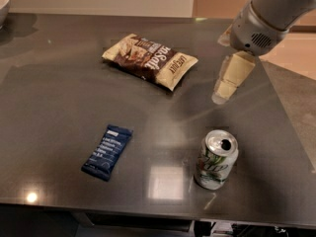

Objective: Move brown chip bag near rxbar blueberry

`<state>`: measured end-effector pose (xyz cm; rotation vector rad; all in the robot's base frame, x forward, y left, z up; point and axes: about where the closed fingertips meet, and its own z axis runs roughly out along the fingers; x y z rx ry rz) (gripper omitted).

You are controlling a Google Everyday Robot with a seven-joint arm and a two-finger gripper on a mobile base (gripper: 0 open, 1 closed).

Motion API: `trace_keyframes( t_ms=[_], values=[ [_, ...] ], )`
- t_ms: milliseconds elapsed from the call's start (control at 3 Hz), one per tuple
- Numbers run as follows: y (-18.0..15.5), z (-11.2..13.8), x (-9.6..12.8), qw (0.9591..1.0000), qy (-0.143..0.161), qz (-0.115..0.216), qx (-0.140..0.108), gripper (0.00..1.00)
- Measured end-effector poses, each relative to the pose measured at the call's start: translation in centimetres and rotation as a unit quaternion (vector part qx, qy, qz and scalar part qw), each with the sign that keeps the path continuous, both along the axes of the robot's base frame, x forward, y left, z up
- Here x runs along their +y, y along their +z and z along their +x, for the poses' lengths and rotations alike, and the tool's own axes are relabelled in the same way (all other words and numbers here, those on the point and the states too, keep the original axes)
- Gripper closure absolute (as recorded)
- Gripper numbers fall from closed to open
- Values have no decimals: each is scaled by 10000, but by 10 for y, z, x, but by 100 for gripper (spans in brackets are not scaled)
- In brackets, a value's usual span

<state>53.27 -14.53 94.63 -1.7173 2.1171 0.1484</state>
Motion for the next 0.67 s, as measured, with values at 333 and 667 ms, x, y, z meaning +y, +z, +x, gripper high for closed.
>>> trace_keyframes(
  t_ms=[333, 667],
  values=[
    [-13, 37, 28, 9999, 21, 166, 17, 0],
    [-29, 80, 51, 9998, -107, 171, 63, 0]
  ],
)
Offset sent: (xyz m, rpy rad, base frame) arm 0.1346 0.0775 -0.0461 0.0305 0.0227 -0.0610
